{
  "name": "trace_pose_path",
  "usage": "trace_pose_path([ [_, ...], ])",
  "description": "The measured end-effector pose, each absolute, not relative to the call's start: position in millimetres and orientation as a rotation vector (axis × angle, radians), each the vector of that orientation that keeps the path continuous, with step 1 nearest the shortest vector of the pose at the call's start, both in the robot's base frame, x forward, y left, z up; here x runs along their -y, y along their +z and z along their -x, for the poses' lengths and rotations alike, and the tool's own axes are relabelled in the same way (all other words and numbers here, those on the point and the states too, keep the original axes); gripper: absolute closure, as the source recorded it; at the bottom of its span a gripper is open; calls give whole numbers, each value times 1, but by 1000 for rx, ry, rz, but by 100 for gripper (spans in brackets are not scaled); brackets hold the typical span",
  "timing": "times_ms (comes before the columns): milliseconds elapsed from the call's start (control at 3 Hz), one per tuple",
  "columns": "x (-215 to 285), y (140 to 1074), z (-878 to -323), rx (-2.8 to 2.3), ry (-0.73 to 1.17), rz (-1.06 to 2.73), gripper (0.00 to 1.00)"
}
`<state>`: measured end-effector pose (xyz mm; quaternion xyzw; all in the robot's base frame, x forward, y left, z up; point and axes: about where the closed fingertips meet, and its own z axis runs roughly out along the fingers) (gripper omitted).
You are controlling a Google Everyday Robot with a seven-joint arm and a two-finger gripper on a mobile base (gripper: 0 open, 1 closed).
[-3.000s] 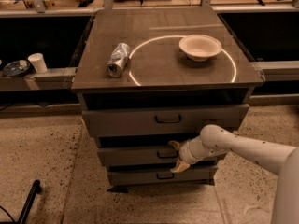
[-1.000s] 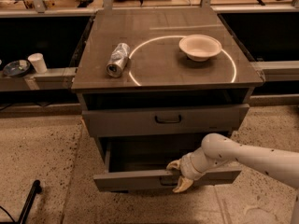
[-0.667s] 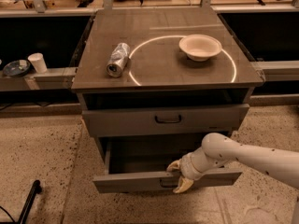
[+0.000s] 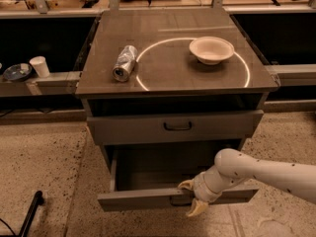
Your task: Open middle drawer
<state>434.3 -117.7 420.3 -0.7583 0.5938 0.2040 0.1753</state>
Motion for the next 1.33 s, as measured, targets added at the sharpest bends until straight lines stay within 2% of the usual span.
trace_pose_path([
  [333, 121, 429, -432, -1687, 564, 2149, 46],
  [667, 134, 432, -397, -1702, 564, 2187, 46],
  [1000, 142, 443, -391, -1735, 527, 2178, 42],
  [1333, 146, 471, -402, -1680, 473, 2095, 19],
])
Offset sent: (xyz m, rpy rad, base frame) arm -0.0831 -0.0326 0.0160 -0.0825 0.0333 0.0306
